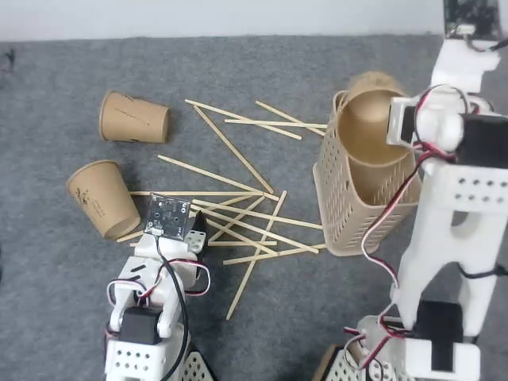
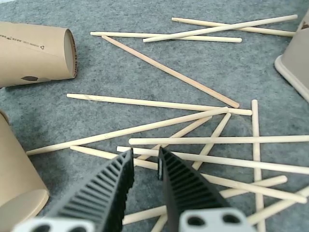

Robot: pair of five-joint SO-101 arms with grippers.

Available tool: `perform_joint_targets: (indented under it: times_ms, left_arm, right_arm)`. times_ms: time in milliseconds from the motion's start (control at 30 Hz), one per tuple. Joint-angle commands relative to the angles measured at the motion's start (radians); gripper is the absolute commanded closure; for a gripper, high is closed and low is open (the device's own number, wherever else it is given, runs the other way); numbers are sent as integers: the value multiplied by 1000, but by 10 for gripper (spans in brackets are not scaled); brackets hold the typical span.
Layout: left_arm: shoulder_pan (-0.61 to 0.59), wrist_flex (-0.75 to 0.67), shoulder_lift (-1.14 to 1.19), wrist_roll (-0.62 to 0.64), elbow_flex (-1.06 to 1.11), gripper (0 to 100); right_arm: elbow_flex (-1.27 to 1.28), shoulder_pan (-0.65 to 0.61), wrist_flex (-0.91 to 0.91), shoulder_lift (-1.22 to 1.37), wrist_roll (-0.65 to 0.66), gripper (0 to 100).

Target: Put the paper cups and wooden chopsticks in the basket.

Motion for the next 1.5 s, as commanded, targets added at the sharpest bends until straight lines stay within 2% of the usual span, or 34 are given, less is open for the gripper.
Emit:
perform_joint_targets:
  times_ms: [0,300,533,867,1100,1467]
  left_arm:
    - [8,3,-9,-9,-15,908]
    - [8,5,-9,-9,-15,908]
    - [8,6,-9,-9,-15,908]
    - [8,6,-9,-9,-15,908]
    - [8,5,-9,-9,-15,908]
    - [8,5,-9,-9,-15,908]
  right_arm:
    - [77,19,42,-30,-8,991]
    - [127,50,28,-21,40,963]
    - [126,48,-58,-71,40,721]
    - [137,-1,-369,-39,41,820]
    - [137,-74,-395,36,41,827]
    - [141,-82,-375,125,40,830]
